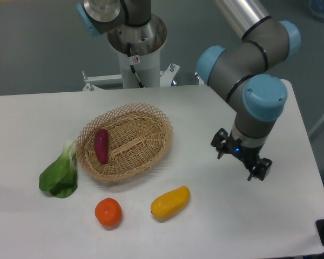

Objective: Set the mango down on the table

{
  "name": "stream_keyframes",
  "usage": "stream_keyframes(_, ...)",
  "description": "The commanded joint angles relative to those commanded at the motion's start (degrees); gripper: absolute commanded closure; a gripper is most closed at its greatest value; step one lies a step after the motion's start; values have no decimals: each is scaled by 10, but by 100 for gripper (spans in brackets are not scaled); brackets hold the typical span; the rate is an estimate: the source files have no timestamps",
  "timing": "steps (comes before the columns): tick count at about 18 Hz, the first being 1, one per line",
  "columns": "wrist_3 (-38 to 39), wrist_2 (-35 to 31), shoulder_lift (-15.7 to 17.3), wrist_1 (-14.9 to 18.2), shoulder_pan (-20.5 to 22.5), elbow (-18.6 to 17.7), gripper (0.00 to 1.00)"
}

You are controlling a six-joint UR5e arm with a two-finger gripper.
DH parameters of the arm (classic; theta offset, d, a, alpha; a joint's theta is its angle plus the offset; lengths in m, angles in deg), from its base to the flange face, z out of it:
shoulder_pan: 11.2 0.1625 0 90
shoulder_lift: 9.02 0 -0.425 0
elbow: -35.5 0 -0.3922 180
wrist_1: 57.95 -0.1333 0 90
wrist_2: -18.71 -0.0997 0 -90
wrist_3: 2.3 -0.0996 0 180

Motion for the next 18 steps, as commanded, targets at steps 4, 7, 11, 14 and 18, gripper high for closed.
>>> stream_keyframes(4, -2, -11, 0, 1, 9, -5, 0)
stream_keyframes(7, -2, -22, 0, 0, 7, -8, 0)
stream_keyframes(11, -2, -21, 0, -2, 7, -9, 0)
stream_keyframes(14, -2, -21, 0, -2, 7, -9, 0)
stream_keyframes(18, -2, -21, 0, -2, 7, -9, 0)
